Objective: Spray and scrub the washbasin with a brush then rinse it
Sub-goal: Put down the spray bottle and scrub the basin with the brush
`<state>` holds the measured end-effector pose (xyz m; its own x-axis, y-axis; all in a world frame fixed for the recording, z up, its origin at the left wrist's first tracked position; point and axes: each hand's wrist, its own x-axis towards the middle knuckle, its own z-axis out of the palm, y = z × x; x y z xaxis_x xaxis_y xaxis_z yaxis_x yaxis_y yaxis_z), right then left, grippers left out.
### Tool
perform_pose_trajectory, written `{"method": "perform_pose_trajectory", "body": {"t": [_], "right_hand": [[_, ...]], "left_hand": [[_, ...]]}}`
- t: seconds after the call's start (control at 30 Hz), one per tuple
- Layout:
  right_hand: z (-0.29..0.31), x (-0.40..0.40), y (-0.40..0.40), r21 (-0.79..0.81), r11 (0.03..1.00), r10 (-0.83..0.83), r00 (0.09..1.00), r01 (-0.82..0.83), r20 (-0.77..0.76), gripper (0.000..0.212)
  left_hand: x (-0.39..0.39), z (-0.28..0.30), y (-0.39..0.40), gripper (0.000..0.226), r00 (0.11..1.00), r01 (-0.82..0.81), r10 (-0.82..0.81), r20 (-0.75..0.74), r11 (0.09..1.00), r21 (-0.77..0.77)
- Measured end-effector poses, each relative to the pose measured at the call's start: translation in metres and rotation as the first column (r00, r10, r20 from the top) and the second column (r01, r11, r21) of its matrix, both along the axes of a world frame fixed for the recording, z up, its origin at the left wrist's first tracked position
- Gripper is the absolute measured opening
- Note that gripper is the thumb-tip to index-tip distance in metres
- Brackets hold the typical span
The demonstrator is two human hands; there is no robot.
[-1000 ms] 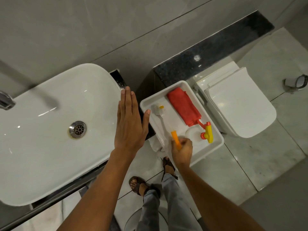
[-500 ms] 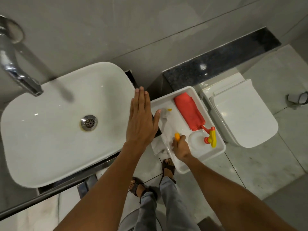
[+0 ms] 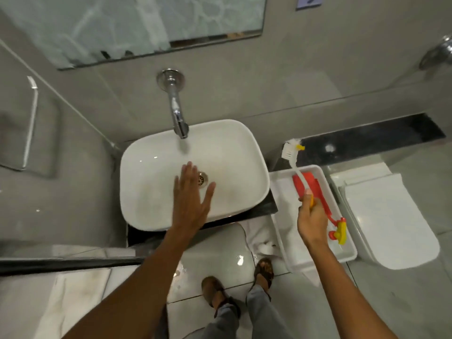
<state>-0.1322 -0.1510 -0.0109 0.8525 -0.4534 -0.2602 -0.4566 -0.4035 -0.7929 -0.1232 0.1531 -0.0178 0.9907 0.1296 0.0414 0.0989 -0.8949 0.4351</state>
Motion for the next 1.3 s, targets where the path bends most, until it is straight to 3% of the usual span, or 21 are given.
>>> {"method": "perform_pose_trajectory", "body": {"t": [0.17, 0.3, 0.43, 0.53, 0.63, 0.67, 0.8, 0.83, 0.87, 0.93, 1.03, 1.1, 1.2, 1.3], "right_hand": [[0.053, -0.01, 0.044, -0.08, 0.974, 0.223, 0.965, -0.213, 0.138, 0.05], [0.088, -0.012, 0.088, -0.084, 0.85, 0.523, 0.852, -0.519, 0.024, 0.051], [0.109, -0.012, 0.141, -0.077, 0.62, 0.731, 0.611, -0.781, -0.304, 0.053], [0.108, -0.012, 0.186, -0.107, 0.399, 0.751, 0.391, -0.911, -0.532, 0.052], [0.088, -0.005, 0.234, -0.102, 0.223, 0.745, 0.237, -0.969, -0.624, 0.019], [0.08, 0.002, 0.251, -0.126, 0.212, 0.73, 0.243, -0.969, -0.639, 0.021], [0.065, 0.066, 0.281, -0.244, 0.488, 0.637, 0.533, -0.838, -0.557, 0.035], [0.064, 0.085, 0.28, -0.264, 0.481, 0.625, 0.539, -0.836, -0.565, 0.036], [0.065, 0.102, 0.276, -0.26, 0.455, 0.616, 0.512, -0.852, -0.599, 0.038], [0.075, 0.12, 0.253, -0.313, 0.306, 0.577, 0.437, -0.899, -0.69, 0.043], [0.09, 0.113, 0.193, -0.324, 0.214, 0.476, 0.388, -0.922, -0.789, 0.047], [0.1, 0.085, 0.154, -0.264, 0.213, 0.429, 0.333, -0.941, -0.84, 0.044], [0.119, 0.029, 0.147, -0.078, 0.281, 0.526, 0.221, -0.957, -0.821, 0.039], [0.118, 0.0, 0.201, 0.034, 0.21, 0.675, 0.12, -0.977, -0.728, 0.04]], "left_hand": [[-0.024, 0.007, 0.09, 0.09, 0.948, -0.311, 0.314, 0.061, 0.949, -0.046], [-0.028, 0.007, 0.123, 0.099, 0.89, -0.437, 0.453, 0.056, 0.882, -0.177], [-0.028, -0.002, 0.132, 0.109, 0.832, -0.521, 0.555, -0.013, 0.772, -0.364], [-0.026, -0.009, 0.131, 0.102, 0.829, -0.524, 0.559, -0.019, 0.764, -0.377], [-0.025, -0.015, 0.129, 0.1, 0.811, -0.539, 0.585, 0.02, 0.76, -0.362], [-0.024, -0.017, 0.129, 0.1, 0.806, -0.546, 0.592, 0.031, 0.762, -0.35], [-0.023, -0.027, 0.129, 0.094, 0.81, -0.546, 0.584, 0.061, 0.788, -0.284], [-0.022, -0.028, 0.129, 0.093, 0.809, -0.548, 0.584, 0.062, 0.79, -0.276], [-0.021, -0.03, 0.129, 0.092, 0.807, -0.553, 0.587, 0.061, 0.788, -0.27], [-0.022, -0.029, 0.129, 0.091, 0.8, -0.566, 0.598, 0.05, 0.78, -0.266], [-0.023, -0.026, 0.128, 0.092, 0.792, -0.58, 0.61, 0.022, 0.764, -0.281], [-0.023, -0.026, 0.128, 0.092, 0.791, -0.584, 0.612, 0.008, 0.758, -0.289], [-0.023, -0.026, 0.128, 0.092, 0.776, -0.605, 0.63, -0.011, 0.739, -0.296], [-0.022, -0.023, 0.128, 0.094, 0.774, -0.609, 0.633, -0.026, 0.732, -0.306]]}}
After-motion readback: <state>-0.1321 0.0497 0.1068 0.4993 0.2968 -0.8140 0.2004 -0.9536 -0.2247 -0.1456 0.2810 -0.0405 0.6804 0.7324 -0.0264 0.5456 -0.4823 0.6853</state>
